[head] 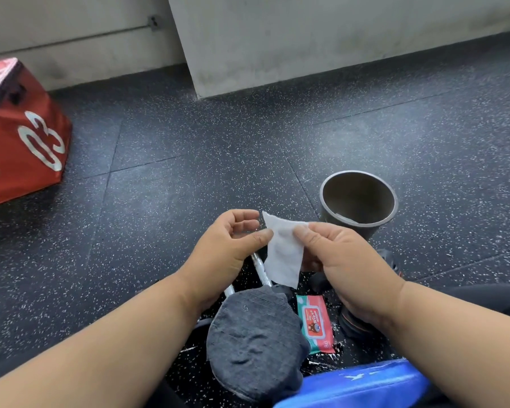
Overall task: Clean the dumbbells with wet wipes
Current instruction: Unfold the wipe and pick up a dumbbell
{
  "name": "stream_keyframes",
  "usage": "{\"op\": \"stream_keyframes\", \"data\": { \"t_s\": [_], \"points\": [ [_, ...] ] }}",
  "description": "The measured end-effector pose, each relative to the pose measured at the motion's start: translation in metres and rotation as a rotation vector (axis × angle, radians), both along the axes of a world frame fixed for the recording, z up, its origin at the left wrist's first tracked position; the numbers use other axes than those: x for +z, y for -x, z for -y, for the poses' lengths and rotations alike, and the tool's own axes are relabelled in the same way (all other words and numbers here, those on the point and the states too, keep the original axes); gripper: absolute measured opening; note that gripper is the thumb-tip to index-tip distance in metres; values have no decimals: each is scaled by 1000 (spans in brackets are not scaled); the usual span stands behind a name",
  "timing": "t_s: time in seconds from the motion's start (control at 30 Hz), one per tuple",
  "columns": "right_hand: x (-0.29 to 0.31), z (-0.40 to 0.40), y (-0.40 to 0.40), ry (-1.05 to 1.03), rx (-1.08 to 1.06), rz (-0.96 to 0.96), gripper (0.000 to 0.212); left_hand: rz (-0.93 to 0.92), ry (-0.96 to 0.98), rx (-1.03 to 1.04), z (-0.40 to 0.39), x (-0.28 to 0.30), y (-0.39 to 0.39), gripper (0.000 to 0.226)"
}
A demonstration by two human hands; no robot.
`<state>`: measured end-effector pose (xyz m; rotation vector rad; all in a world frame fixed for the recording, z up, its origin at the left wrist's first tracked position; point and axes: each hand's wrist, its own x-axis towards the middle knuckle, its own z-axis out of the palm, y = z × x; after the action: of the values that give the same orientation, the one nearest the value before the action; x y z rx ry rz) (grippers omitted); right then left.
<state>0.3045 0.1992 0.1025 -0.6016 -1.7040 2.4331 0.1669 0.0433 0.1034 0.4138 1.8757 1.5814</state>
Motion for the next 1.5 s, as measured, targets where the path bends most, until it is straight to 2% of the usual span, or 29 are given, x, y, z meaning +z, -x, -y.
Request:
{"op": "stream_keyframes", "data": {
  "t_s": [0.1, 0.33, 0.7, 1.1, 1.3, 1.4, 1.47, 1.5],
  "points": [
    [-5, -3, 4, 152, -86, -10, 32, 116, 17, -65, -1, 5, -2, 28],
    [-3, -10, 8, 238, -163, 30, 38, 276, -129, -52, -4, 9, -6, 10],
    [2, -8, 8, 296, -209, 63, 38, 381, -147, -128, -2, 14, -7, 16],
    [1, -5, 7, 320, -179, 49, 36, 323, -103, -187, -1, 15, -10, 30],
    [-7, -6, 7, 182, -201, 111, 30, 370, -109, -156, -2, 16, -11, 30],
    [-7, -6, 4, -120, -249, 155, 31, 383, -123, -119, -2, 16, -10, 29],
    [-9, -7, 1, -291, -254, 131, 36, 376, -121, -101, -1, 16, -10, 30],
    [-8, -7, -1, -350, -236, 112, 33, 375, -120, -100, -1, 15, -10, 30]
  ]
}}
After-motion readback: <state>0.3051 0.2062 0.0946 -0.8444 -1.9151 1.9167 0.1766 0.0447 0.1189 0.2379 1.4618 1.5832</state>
